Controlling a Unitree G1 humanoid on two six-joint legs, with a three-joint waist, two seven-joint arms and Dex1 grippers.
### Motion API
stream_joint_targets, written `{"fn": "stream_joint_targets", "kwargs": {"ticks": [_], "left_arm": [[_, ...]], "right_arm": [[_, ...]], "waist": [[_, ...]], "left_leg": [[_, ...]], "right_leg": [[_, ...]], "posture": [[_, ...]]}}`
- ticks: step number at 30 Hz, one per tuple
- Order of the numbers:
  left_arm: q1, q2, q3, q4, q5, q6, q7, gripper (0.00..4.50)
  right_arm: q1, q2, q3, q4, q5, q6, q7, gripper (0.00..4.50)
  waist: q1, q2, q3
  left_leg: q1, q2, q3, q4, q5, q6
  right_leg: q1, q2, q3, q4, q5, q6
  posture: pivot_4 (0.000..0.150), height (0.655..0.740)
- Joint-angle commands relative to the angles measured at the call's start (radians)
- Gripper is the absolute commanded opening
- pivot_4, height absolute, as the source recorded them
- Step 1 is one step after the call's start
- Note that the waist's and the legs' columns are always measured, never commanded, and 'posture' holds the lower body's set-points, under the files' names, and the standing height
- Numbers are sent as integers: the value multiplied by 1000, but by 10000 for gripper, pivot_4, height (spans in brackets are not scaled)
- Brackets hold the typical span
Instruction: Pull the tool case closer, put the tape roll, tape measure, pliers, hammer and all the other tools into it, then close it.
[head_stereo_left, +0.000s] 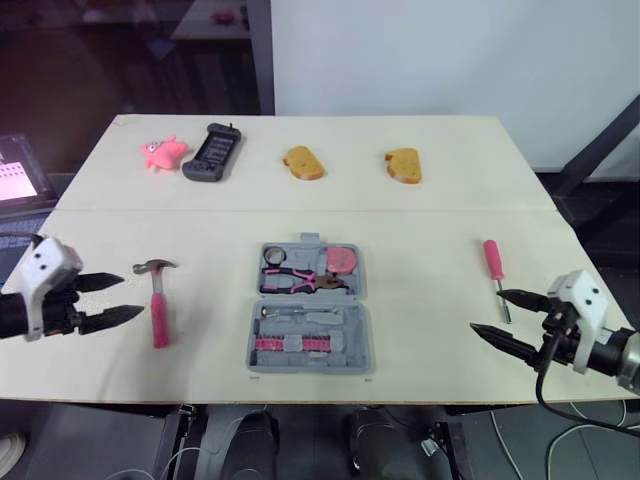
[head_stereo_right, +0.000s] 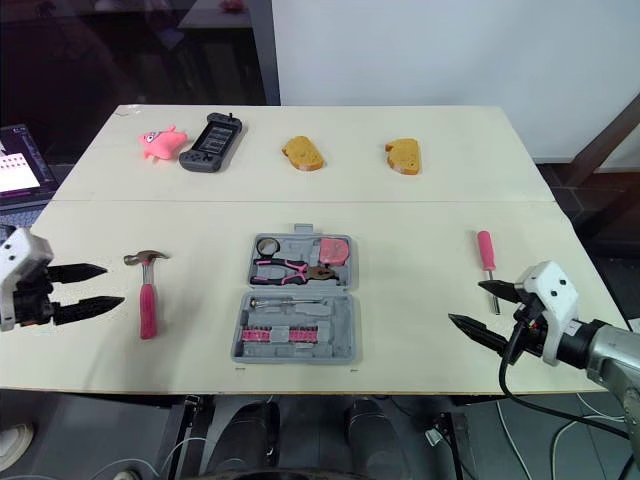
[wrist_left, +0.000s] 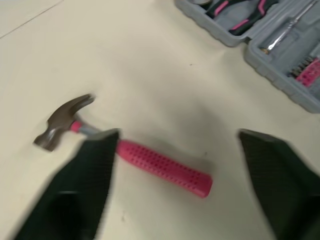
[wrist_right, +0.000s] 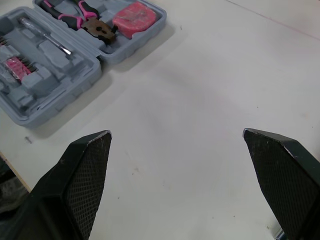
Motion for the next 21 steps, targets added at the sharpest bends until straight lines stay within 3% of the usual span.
{"fn": "stream_joint_targets", "kwargs": {"ticks": [1,9,21], "left_arm": [[48,22,87,67,21,-61,15,44394],[171,23,181,193,43,-145,23,44394],[261,-40,207,56,12,-110,74,44394]], "right_arm": [[17,-4,-65,-4,16,-30,20,45000],[46,-32,-131,88,5,-76,92,45000],[17,-47,-79,85,-2,-68,87,45000]], "waist": [[-2,0,0],[-2,0,0],[-2,-1,0]], "left_leg": [[0,0,0,0,0,0],[0,0,2,-1,0,0],[0,1,2,-1,0,0]], "right_leg": [[-1,0,0,0,0,0],[-1,0,1,0,0,-1],[-1,0,1,0,0,-1]], "posture": [[1500,7400],[1500,7400],[1500,7400]]}}
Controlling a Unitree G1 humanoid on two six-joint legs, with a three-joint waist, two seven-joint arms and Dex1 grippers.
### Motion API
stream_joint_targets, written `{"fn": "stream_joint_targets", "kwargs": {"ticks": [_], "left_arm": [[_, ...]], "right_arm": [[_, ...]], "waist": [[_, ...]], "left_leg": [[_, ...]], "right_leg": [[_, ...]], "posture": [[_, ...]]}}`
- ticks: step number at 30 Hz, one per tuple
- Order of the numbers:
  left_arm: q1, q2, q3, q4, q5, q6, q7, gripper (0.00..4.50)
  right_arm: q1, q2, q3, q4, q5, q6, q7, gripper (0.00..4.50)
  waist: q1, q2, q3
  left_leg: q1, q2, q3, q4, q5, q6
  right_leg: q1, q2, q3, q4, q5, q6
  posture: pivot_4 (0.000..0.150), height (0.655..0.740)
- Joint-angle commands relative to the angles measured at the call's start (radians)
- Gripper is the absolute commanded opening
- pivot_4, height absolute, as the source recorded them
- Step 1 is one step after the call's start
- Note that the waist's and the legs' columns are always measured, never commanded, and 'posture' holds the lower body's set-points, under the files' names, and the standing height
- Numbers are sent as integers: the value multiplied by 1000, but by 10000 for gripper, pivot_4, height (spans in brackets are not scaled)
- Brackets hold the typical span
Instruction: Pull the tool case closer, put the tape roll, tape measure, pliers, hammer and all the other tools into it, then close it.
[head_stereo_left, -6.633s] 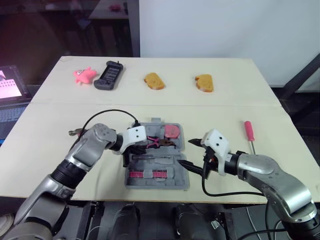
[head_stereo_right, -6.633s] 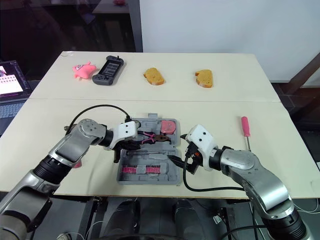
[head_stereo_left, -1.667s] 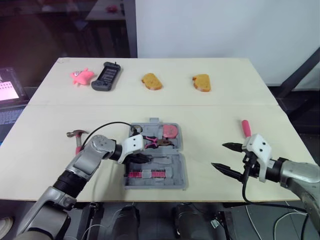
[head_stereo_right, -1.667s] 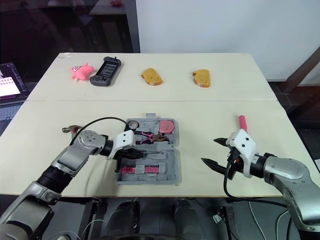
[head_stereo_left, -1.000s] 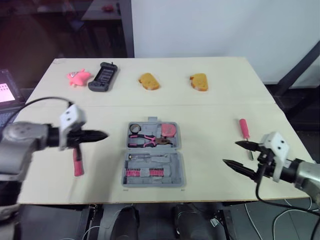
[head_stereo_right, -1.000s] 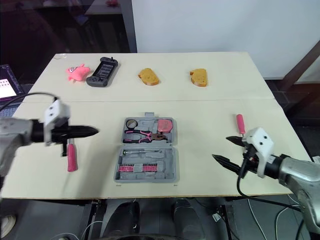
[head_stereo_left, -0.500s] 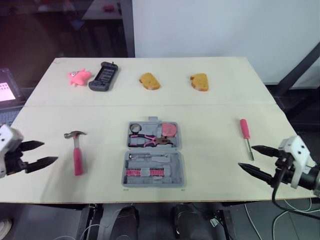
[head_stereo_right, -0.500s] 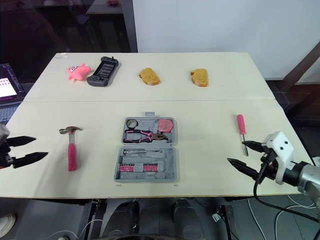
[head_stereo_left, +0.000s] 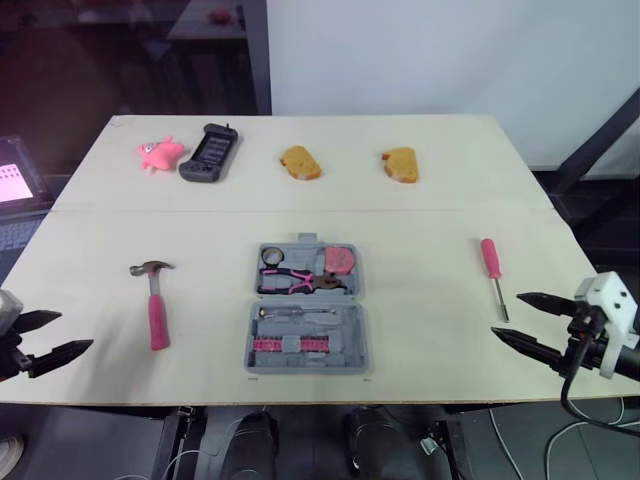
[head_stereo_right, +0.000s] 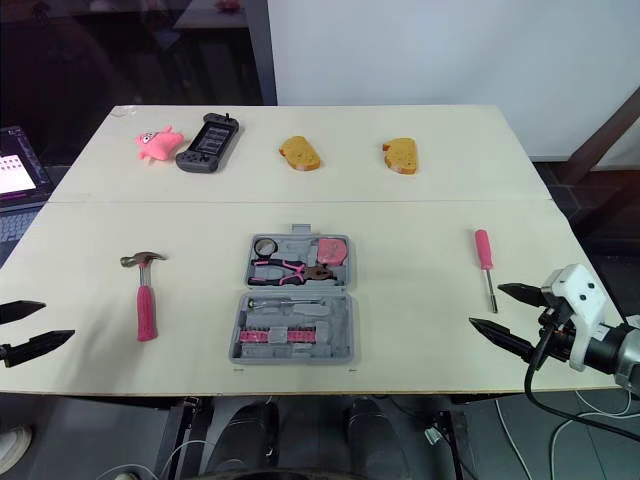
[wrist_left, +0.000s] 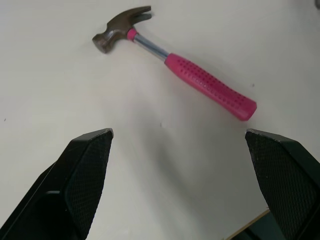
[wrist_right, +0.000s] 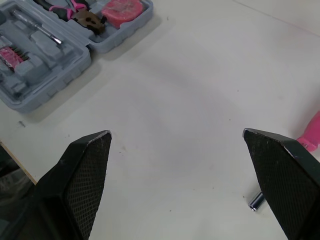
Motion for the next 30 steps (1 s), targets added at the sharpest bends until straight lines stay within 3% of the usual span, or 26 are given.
{"fn": "stream_joint_targets", "kwargs": {"ticks": [1,18,24,30], "left_arm": [[25,-2,53,-36,-12,8,16,44394],[122,-70,114,-235,-53,108,89,44394],[175,-163,159,-339,-75,151,168,44394],[167,-287,188,-465,-122,274,349,44394]], "right_arm": [[-6,-12,-12,-13,-1,-10,3,45000],[12,-6,-12,0,-10,-23,4,45000],[-22,-4,15,6,-8,-15,-5,45000],[-91,-9,72,1,-6,-2,-20,45000]], "waist": [[-1,0,0],[0,0,0],[-2,0,0],[1,-1,-1]], "left_leg": [[0,0,0,0,0,0],[0,0,0,0,0,0],[1,0,0,0,0,0],[1,0,0,1,0,0]], "right_leg": [[0,0,0,0,0,0],[0,0,0,0,0,0],[0,0,1,0,0,0],[1,0,1,0,0,0]], "posture": [[1500,7400],[1500,7400],[1500,7400],[1500,7400]]}}
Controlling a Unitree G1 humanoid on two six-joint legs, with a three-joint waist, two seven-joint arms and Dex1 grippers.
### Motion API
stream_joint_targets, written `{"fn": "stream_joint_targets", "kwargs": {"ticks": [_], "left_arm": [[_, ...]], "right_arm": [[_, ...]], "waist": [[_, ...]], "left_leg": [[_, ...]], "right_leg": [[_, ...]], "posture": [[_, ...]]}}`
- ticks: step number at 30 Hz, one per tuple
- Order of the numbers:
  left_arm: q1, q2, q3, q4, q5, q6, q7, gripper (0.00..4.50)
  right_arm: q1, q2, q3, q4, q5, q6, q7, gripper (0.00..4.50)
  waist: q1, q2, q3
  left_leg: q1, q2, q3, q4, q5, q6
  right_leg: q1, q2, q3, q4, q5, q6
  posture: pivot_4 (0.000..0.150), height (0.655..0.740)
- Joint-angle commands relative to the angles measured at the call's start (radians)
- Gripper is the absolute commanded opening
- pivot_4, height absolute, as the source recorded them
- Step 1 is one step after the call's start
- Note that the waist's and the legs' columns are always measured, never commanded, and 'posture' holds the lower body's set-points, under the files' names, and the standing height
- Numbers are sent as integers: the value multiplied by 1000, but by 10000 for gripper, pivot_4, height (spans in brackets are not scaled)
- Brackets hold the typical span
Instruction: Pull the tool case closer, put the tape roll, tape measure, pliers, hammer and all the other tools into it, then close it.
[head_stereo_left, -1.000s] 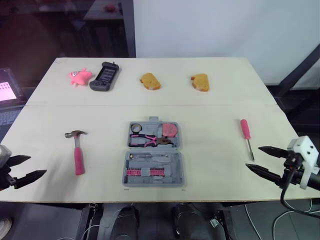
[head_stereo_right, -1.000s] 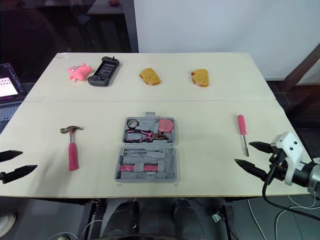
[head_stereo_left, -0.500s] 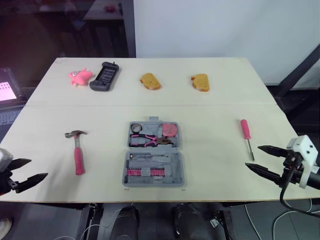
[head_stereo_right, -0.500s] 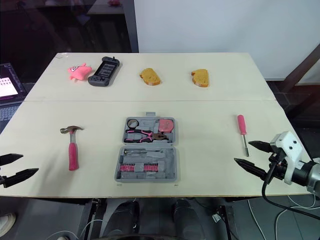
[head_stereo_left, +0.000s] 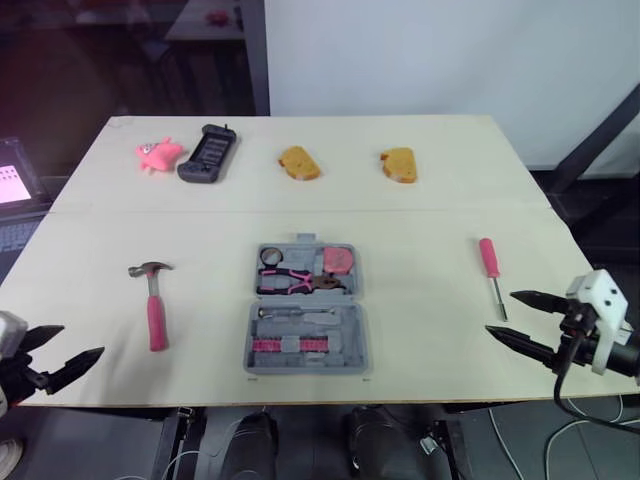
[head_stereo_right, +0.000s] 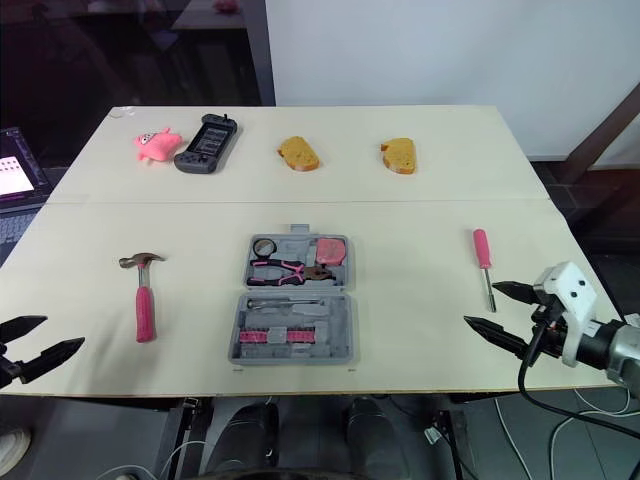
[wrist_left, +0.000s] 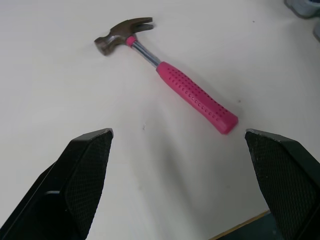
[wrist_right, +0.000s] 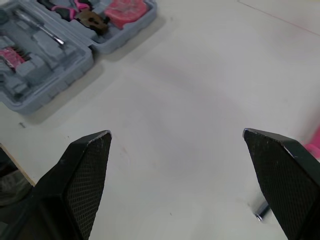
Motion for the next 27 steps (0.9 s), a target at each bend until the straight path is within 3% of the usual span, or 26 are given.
{"fn": "stream_joint_targets", "kwargs": {"ticks": [1,5,8,12,18,22,27], "left_arm": [[-10,-39,33,-81,-49,108,108,44394],[-43,-105,-5,-163,-72,239,253,44394],[-126,-210,-26,-211,-87,308,418,44394],[-258,-338,-112,-273,-47,330,605,44394],[-320,-387,-204,-281,19,320,733,44394],[-449,-409,-261,-217,81,410,878,44394],[-635,-403,-275,-88,88,508,942,44394]], "right_arm": [[-34,-9,18,-35,10,11,-12,45000],[-64,-10,50,-81,31,38,-13,45000],[-116,-5,92,-117,60,54,-8,45000],[-303,36,226,-174,145,88,13,45000],[-399,68,330,-208,153,105,0,45000],[-423,89,384,-204,138,104,-6,45000],[-424,84,411,-198,119,90,-3,45000]], "waist": [[2,0,0],[1,-1,0],[1,-1,-1],[0,-2,-1],[3,-4,-3],[9,-5,-3],[8,-5,-3]], "left_leg": [[0,0,0,0,0,0],[0,0,-1,0,0,0],[0,0,-1,0,0,0],[1,0,-2,2,0,0],[0,-1,-4,1,0,0],[0,-1,-5,3,0,0],[-2,-1,-6,6,0,0]], "right_leg": [[0,0,0,0,0,0],[0,0,0,0,2,3],[1,0,0,0,2,3],[3,0,-1,0,2,4],[2,0,-2,0,2,4],[3,0,-3,0,3,4],[3,0,-4,0,3,5]], "posture": [[1500,7400],[1500,7400],[1500,7400],[1500,7400],[1500,7400],[1500,7400],[1500,7400]]}}
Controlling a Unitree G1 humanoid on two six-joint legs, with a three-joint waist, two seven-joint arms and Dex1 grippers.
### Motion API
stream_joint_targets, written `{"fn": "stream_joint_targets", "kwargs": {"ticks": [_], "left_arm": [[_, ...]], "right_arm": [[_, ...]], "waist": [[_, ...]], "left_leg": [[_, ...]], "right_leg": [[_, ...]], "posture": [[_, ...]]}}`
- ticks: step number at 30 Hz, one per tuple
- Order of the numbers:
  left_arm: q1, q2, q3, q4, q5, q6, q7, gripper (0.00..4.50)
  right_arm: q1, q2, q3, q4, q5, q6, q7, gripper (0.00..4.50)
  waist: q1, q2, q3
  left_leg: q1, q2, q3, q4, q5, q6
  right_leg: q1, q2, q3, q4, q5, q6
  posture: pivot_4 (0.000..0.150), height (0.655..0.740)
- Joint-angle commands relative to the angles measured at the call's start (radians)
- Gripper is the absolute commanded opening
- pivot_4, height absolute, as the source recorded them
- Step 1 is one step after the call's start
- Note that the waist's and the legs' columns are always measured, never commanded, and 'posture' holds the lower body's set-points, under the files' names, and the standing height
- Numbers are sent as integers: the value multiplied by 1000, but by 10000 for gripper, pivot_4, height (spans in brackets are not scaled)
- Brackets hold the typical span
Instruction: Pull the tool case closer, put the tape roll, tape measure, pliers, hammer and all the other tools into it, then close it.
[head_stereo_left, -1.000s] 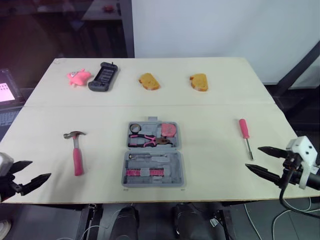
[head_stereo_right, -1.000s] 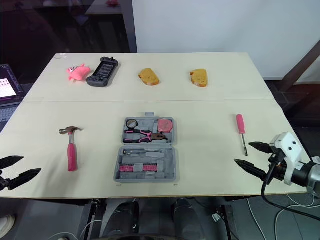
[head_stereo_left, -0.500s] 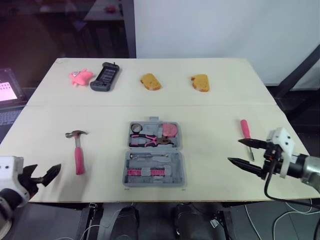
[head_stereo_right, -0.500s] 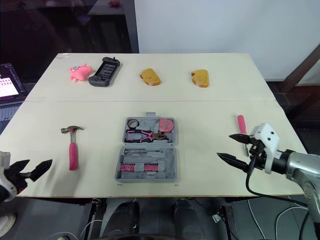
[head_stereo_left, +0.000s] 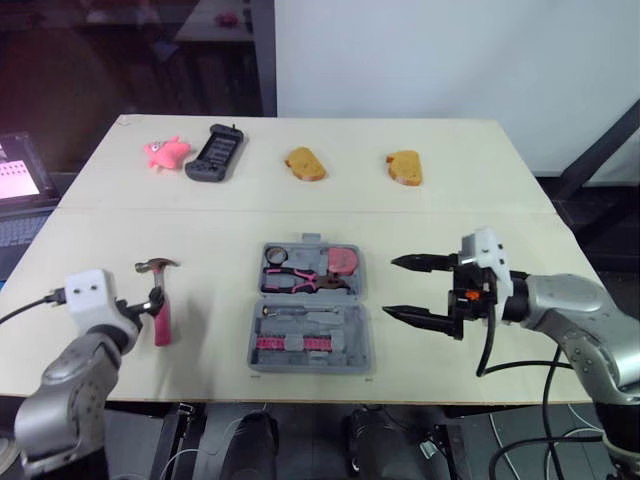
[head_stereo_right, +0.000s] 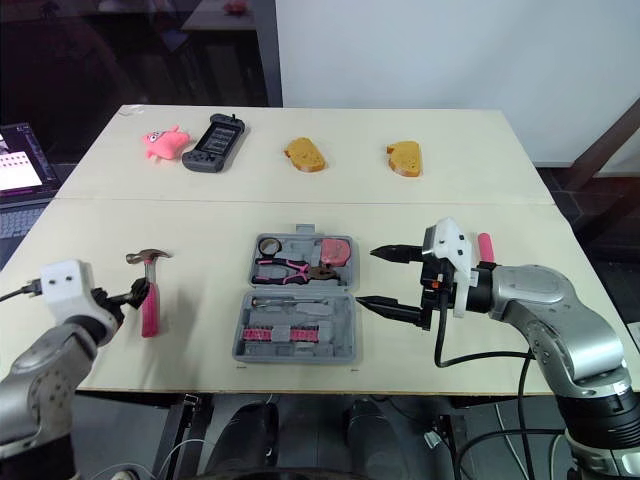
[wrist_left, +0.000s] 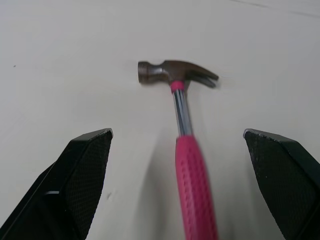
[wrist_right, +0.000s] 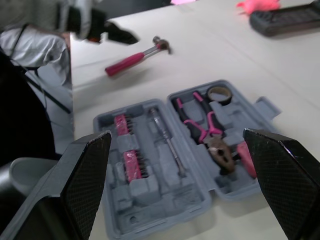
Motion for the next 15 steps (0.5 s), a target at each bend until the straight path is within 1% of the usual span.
{"fn": "stream_joint_targets", "kwargs": {"ticks": [1,6,15], "left_arm": [[-81,18,0,77,27,52,49,44394],[-161,35,-17,218,39,176,63,44394],[-275,59,-55,459,79,121,33,44394]], "right_arm": [[-13,-1,-3,-22,-7,-23,0,45000],[-10,3,-3,-27,-16,-30,-9,45000],[32,3,-12,-63,-13,-26,-41,45000]], "waist": [[-2,0,0],[-9,0,0],[-3,1,-1]], "left_leg": [[0,0,0,0,0,0],[0,0,0,-1,0,0],[0,0,-1,0,0,0]], "right_leg": [[0,0,0,0,0,0],[-1,0,0,0,0,0],[0,0,0,1,0,0]], "posture": [[1500,7400],[1500,7400],[1500,7400]]}}
